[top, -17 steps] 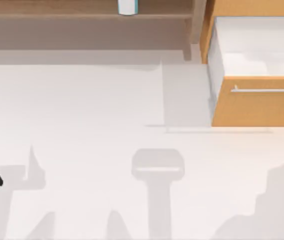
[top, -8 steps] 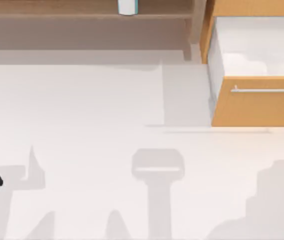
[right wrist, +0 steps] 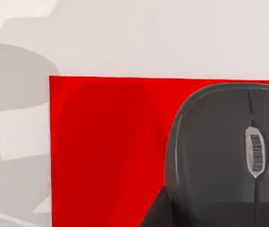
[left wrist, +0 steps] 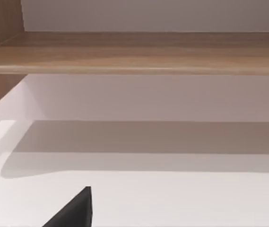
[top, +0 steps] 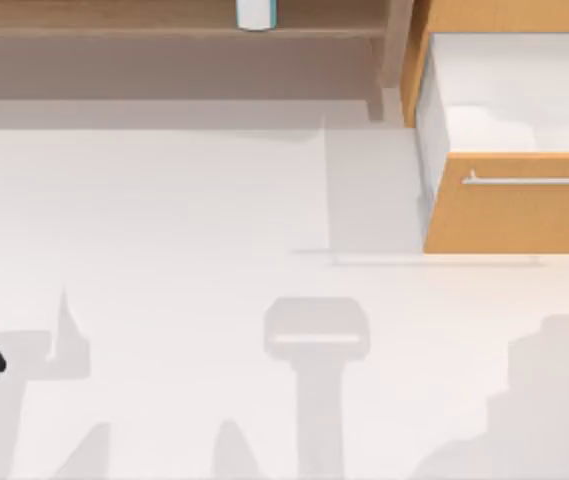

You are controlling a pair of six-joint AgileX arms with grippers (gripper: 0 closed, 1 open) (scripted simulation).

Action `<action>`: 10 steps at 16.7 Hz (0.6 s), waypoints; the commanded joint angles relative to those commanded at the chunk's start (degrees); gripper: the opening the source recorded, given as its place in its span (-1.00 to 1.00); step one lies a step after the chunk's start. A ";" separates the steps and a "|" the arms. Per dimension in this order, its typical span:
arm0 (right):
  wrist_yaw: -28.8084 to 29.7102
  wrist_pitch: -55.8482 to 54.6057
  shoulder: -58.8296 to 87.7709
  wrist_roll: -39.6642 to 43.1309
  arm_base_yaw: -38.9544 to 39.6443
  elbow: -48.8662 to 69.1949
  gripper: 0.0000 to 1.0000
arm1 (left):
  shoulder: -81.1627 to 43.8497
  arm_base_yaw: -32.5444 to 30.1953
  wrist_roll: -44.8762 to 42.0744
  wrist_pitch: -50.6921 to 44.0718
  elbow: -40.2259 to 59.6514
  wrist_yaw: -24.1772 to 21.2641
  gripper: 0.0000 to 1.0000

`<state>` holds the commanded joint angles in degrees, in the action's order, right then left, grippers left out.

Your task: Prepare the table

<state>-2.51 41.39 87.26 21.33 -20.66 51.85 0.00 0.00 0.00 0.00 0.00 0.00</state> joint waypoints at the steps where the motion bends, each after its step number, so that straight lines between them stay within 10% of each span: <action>1: 0.00 -0.05 0.21 0.02 -0.02 -0.11 -1.00 | 0.00 0.00 0.00 0.00 0.00 0.00 1.00; 10: 0.33 0.44 3.95 0.04 -0.05 -3.38 -1.00 | 0.00 0.00 0.00 0.00 0.00 0.00 1.00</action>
<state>-2.18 41.84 91.22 21.37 -20.71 48.47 0.00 0.00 0.00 0.00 0.00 0.00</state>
